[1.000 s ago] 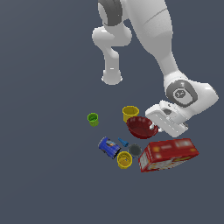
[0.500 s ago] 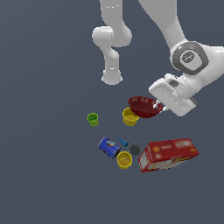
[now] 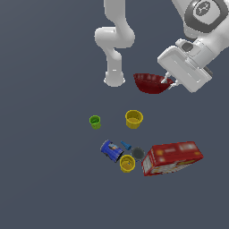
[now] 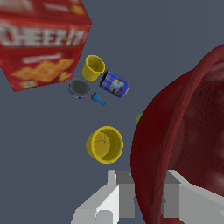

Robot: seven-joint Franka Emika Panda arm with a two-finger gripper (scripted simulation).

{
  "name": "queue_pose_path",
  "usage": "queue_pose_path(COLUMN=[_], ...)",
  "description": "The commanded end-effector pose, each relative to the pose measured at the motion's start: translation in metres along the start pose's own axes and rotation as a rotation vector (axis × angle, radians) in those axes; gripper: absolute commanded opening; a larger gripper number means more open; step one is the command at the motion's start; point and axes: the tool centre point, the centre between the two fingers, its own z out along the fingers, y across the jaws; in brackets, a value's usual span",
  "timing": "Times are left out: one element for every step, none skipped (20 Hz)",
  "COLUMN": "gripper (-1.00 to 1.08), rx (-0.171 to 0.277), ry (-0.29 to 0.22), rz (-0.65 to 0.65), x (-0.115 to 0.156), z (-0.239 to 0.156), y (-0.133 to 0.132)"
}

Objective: Pick up a designated object from a clutter of objects.

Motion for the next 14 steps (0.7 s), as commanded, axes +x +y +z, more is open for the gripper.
queue_pose_path(gripper=[-1.00, -1.00, -1.00, -1.00, -1.00, -1.00, -1.00, -1.00, -1.00, -1.00, -1.00, -1.00, -1.00, -1.00], rx=[0.000, -0.001, -0.001, -0.002, -0.002, -0.002, -0.003, -0.003, -0.003, -0.004, -0.004, -0.004, -0.004, -0.004], ry=[0.002, 0.002, 0.003, 0.004, 0.005, 0.005, 0.006, 0.006, 0.007, 0.008, 0.008, 0.008, 0.009, 0.009], rz=[0.000, 0.000, 0.000, 0.000, 0.000, 0.000, 0.000, 0.000, 0.000, -0.001, -0.001, -0.001, -0.001, -0.001], x=[-0.005, -0.006, -0.007, -0.008, -0.009, -0.010, -0.011, -0.011, -0.012, -0.012, -0.012, -0.012, -0.013, -0.013], z=[-0.021, -0.028, -0.035, -0.041, -0.047, -0.052, -0.056, -0.060, -0.064, -0.067, -0.069, -0.070, -0.071, -0.072], y=[0.015, 0.020, 0.025, 0.029, 0.032, 0.036, 0.039, 0.041, 0.043, 0.045, 0.046, 0.047, 0.047, 0.047])
